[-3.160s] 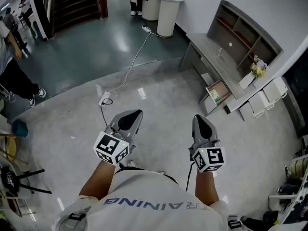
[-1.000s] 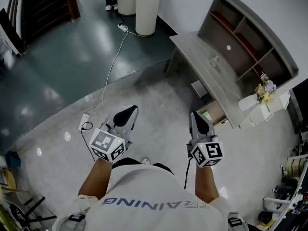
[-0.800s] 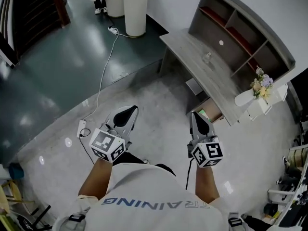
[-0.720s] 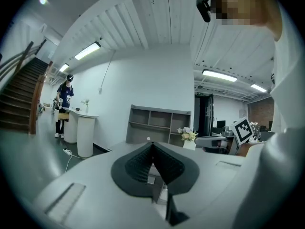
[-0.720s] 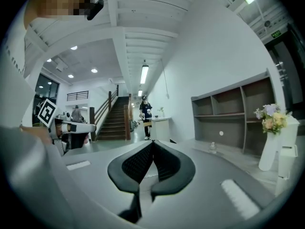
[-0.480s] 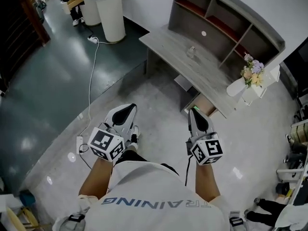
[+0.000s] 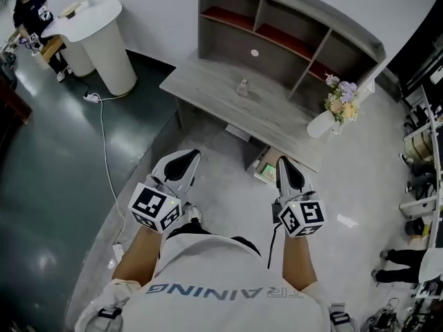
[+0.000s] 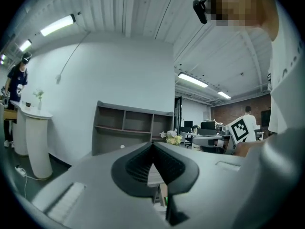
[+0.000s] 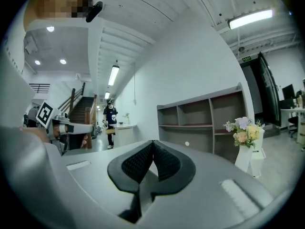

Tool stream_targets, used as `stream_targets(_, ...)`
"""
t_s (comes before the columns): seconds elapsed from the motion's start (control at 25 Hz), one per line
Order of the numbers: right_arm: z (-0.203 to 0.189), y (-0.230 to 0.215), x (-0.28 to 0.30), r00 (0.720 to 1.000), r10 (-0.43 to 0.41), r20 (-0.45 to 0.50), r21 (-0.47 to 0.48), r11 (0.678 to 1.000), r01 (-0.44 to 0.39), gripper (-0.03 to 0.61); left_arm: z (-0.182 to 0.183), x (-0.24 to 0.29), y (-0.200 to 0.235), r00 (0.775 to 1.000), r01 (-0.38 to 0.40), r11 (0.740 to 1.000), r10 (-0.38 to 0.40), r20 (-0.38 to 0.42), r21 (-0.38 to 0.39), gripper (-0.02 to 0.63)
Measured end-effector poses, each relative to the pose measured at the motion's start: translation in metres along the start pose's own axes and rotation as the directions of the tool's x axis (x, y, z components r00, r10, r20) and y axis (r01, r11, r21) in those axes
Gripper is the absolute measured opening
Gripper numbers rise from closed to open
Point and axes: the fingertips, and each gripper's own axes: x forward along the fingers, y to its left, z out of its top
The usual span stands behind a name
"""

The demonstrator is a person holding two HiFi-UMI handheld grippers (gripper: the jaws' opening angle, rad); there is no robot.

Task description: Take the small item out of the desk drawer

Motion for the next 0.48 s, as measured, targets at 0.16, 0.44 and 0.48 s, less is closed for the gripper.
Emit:
stream_targets(0.16,0.002,-0.002,0.033,0.997,-0.076,0.006,0.008,0.997,0.076,0.018,-0.004,0.028,0.040,0.997,0.071,0.997,-0.071,-0.028,-0.003,-0.002)
stream_targets(0.44,-0.016,-0.031,0.038,0.971,-0.238,-0.028,0.026,0.971,0.238,0.018,-0.027,0.085,0.053,0.972,0.219,0.975,-0.221,-0.077,-0.035,-0.002)
stream_targets(0.48,-0.019,-0.038,0.033,0.964,-0.263,-0.033,0.030,0.964,0.264,0.018,-0.030,0.094,0.049,0.966,0.243,0.969,-0.246,-0.083,-0.039,-0.002)
